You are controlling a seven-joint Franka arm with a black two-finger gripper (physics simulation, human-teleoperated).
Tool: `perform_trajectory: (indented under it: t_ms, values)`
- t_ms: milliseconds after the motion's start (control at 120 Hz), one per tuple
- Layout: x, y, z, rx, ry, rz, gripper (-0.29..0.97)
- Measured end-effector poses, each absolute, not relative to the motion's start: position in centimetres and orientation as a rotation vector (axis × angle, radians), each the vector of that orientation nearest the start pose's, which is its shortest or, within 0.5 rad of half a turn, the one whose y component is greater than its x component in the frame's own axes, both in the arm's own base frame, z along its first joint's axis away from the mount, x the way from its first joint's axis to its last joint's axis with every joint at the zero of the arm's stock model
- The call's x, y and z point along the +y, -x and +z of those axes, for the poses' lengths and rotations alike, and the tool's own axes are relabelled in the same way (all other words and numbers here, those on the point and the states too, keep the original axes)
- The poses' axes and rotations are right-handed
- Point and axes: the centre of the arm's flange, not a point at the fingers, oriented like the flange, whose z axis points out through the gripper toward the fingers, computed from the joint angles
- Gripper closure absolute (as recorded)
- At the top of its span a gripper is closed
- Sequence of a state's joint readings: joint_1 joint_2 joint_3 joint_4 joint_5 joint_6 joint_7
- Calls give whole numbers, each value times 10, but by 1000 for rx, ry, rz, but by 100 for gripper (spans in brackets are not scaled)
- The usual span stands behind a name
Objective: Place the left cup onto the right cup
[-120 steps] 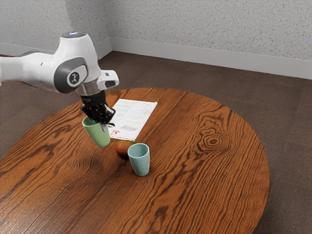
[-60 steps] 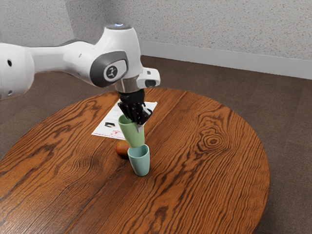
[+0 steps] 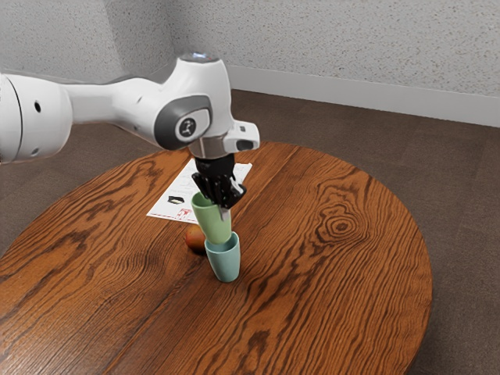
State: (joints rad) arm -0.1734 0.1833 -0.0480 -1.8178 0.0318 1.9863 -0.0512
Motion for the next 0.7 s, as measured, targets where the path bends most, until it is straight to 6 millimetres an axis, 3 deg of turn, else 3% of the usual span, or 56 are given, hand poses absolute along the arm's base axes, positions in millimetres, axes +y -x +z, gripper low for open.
perform_trajectory:
  t_ms: [467, 525, 700]
  values:
    - [-128, -606, 390, 279, 3093, 80, 78]
    - [-128, -607, 385, 277, 3095, 91, 71]
    - [-128, -607, 382, 274, 3098, 98, 34]
